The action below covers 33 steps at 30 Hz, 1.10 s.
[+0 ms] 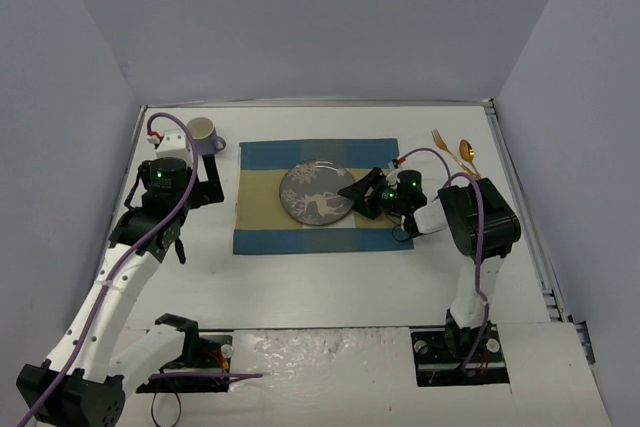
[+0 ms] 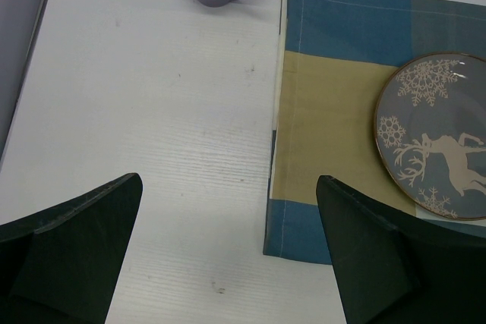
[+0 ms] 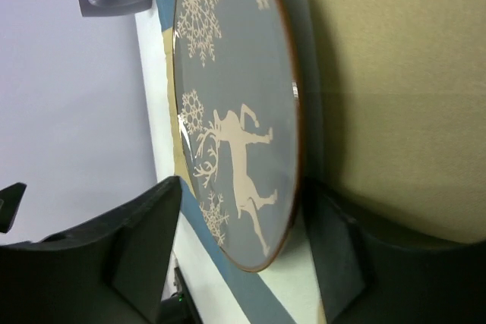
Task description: Set the dinner table for one person
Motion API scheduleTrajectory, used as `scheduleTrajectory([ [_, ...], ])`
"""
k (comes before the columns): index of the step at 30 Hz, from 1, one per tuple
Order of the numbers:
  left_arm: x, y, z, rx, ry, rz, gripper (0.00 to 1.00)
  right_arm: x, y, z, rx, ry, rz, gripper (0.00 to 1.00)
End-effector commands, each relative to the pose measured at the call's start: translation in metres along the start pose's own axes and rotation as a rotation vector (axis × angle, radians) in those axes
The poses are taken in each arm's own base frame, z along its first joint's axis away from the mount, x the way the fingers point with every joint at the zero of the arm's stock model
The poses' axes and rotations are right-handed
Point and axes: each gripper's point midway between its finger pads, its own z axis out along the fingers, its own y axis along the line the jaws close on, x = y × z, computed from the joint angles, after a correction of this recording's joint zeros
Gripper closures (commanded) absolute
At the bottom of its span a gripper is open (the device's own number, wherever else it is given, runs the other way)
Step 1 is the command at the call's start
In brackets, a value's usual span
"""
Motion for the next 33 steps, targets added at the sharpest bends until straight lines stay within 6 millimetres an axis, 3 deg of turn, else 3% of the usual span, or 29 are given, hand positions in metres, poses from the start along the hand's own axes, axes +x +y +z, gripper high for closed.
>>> scheduleTrajectory([
  [1, -0.022, -0.002, -0.002, 0.007, -0.073, -0.024, 0.03, -0.015, 0.012, -0.01, 0.051, -0.032, -0.12, 0.34],
  [6, -0.027, -0.006, 0.003, 0.016, -0.064, -0.078, 0.03, -0.028, 0.002, -0.031, 0.253, -0.044, -0.249, 0.16],
  [10, -0.05, -0.013, 0.012, 0.036, -0.054, -0.168, 0.03, -0.053, 0.009, -0.071, 0.438, -0.115, -0.389, 0.07],
  [13, -0.072, -0.008, 0.025, 0.006, -0.048, -0.204, 0.03, -0.073, 0.034, -0.105, 0.512, -0.199, -0.491, 0.0],
  [17, -0.087, 0.004, 0.063, -0.049, 0.012, -0.228, 0.03, -0.097, 0.076, -0.149, 0.563, -0.329, -0.633, 0.0],
  [21, -0.104, 0.01, 0.1, -0.055, 0.037, -0.207, 0.03, -0.104, 0.112, -0.181, 0.531, -0.434, -0.733, 0.0],
  [26, -0.111, 0.03, 0.148, -0.095, 0.092, -0.18, 0.03, -0.094, 0.132, -0.194, 0.454, -0.464, -0.741, 0.0],
  [33, -0.114, 0.057, 0.204, -0.135, 0.17, -0.193, 0.06, -0.077, 0.144, -0.198, 0.362, -0.438, -0.772, 0.0],
])
